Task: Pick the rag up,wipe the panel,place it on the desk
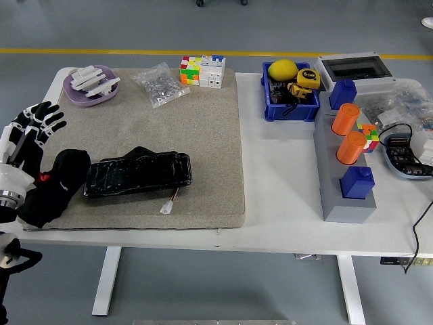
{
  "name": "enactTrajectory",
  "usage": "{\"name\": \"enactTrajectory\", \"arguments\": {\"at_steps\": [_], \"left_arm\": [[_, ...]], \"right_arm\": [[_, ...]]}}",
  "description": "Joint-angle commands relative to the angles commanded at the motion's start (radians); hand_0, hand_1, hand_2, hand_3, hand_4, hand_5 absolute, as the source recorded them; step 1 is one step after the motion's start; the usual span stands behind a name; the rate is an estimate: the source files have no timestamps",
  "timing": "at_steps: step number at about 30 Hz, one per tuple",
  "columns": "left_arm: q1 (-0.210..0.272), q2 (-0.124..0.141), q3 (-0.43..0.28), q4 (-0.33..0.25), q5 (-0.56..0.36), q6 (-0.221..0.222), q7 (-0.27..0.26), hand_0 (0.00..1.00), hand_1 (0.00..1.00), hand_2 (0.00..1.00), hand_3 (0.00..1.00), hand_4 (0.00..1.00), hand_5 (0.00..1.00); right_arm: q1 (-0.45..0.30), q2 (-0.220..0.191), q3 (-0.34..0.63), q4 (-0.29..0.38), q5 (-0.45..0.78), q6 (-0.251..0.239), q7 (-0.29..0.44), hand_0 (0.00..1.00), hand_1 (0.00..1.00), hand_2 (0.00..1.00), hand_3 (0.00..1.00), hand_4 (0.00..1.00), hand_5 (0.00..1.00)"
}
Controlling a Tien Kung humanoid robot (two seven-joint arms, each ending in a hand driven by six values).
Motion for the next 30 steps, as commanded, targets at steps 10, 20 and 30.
{"name": "enactTrajectory", "arguments": {"at_steps": [10,20,30], "left_arm": [[-0.007,0.048,0.01,-0.032,-0.007,0.001,0.037,0.657,0.694,0.689,0.619,0.939,0.473],[0.021,0.112,0.023,-0.118,-0.015,-0.008,0.098,0.648,0.694,0.697,0.626,0.942,0.477],[0.073,0.112,0.026,-0.226,0.064,-0.002,0.129,0.649,0.697,0.7,0.636,0.94,0.477]], "right_arm": [[0.001,-0.001,-0.017,0.0,0.013,0.001,0.0,0.703,0.606,0.592,0.57,0.994,0.441],[0.0,-0.005,-0.027,0.0,0.026,0.001,-0.001,0.701,0.607,0.594,0.571,0.995,0.443],[-0.002,-0.011,-0.029,0.0,0.039,0.001,0.001,0.703,0.607,0.594,0.571,0.995,0.445]]}}
